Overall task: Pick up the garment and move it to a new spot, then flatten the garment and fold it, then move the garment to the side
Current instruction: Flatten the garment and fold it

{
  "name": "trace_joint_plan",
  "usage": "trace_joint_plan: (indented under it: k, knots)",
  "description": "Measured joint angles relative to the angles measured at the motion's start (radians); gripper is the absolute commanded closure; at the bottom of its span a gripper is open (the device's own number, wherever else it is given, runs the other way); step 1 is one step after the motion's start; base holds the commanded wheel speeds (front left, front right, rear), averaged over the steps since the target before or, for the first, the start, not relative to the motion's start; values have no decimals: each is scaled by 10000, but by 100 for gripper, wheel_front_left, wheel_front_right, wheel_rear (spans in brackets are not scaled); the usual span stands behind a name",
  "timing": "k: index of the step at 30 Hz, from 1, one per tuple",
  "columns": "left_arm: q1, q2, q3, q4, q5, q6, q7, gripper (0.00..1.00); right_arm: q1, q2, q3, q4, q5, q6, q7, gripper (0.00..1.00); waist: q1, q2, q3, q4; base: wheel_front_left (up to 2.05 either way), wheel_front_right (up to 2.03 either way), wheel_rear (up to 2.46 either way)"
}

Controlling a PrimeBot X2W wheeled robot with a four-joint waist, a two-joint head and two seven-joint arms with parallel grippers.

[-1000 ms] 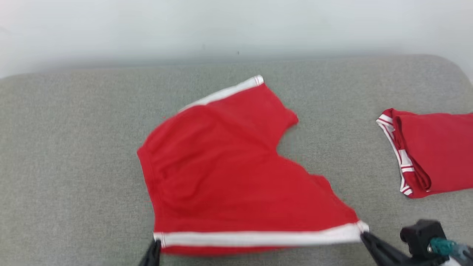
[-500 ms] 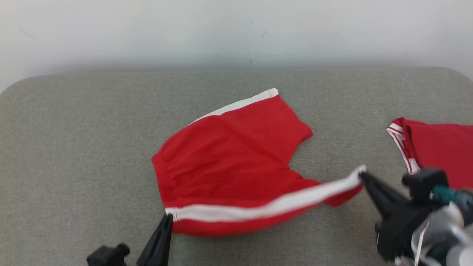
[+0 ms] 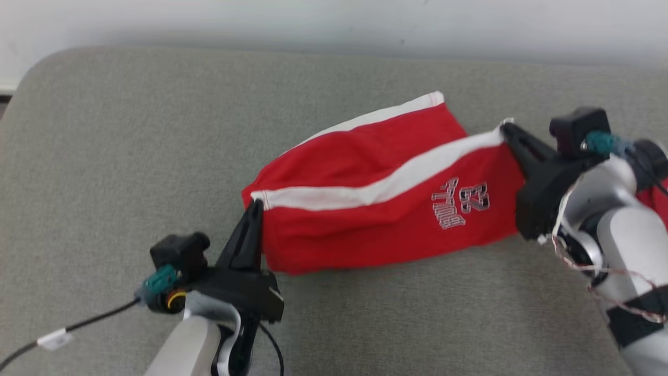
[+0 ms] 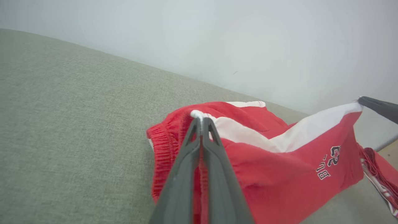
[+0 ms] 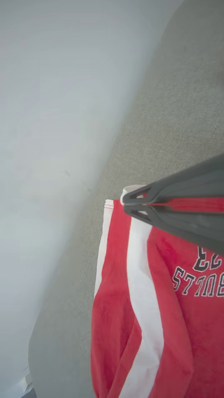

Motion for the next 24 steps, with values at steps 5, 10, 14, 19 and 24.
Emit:
trace_joint_plan:
  k: [5, 10, 14, 19, 24]
  knots:
    - [-1051, -219, 121, 754, -36, 150, -132, 100, -1353, -29, 389, 1208, -416, 0, -499, 100, 1, 0, 570, 329, 0, 0, 0]
    - [-1775, -376, 368, 1290, -169, 364, -443, 100, -2339, 192, 510, 2199, -761, 0, -993, 100, 1, 1, 1144, 561, 0, 0, 0]
    - [-2226, -468, 441, 1639, -385, 439, -585, 100, -2831, 332, 453, 2884, -1110, 0, -1427, 100, 1, 1, 1510, 725, 0, 0, 0]
    - [-2684, -529, 407, 1929, -493, 468, -738, 100, -3388, 585, 209, 3708, -1524, 0, -1877, 100, 0, 1, 1836, 901, 0, 0, 0]
    - [-3035, -573, 205, 2123, -522, 537, -807, 100, -3898, 834, 69, 4395, -1739, 0, -2113, 100, 0, 1, 2057, 1022, 0, 0, 0]
